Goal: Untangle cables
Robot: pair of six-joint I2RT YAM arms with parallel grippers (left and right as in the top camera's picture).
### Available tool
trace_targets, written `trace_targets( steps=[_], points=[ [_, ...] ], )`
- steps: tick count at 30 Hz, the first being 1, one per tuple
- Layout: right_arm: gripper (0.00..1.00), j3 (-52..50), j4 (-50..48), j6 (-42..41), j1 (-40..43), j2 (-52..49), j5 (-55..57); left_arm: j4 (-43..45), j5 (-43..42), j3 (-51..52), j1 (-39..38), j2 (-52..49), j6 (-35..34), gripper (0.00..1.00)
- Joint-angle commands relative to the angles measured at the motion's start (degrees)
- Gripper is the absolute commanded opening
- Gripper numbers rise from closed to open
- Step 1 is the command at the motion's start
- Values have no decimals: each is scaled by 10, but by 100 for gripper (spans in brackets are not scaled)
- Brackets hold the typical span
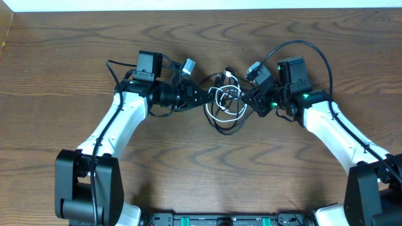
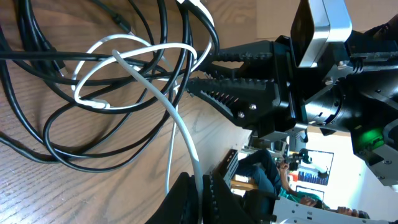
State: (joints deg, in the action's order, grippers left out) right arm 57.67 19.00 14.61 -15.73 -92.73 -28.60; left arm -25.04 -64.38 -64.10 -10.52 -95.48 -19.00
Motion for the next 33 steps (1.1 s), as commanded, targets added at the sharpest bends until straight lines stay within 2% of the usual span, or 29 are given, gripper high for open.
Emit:
trace_targets(
  steps=[1, 22, 33],
  points=[
    [25, 3, -1, 2, -3, -3, 1, 3, -5, 1, 0, 0, 12, 8],
    [25, -14, -21, 2, -5, -3, 17, 3, -5, 1, 0, 0, 12, 8],
    [25, -31, -73, -9, -5, -10, 17, 3, -5, 1, 0, 0, 12, 8]
  ],
)
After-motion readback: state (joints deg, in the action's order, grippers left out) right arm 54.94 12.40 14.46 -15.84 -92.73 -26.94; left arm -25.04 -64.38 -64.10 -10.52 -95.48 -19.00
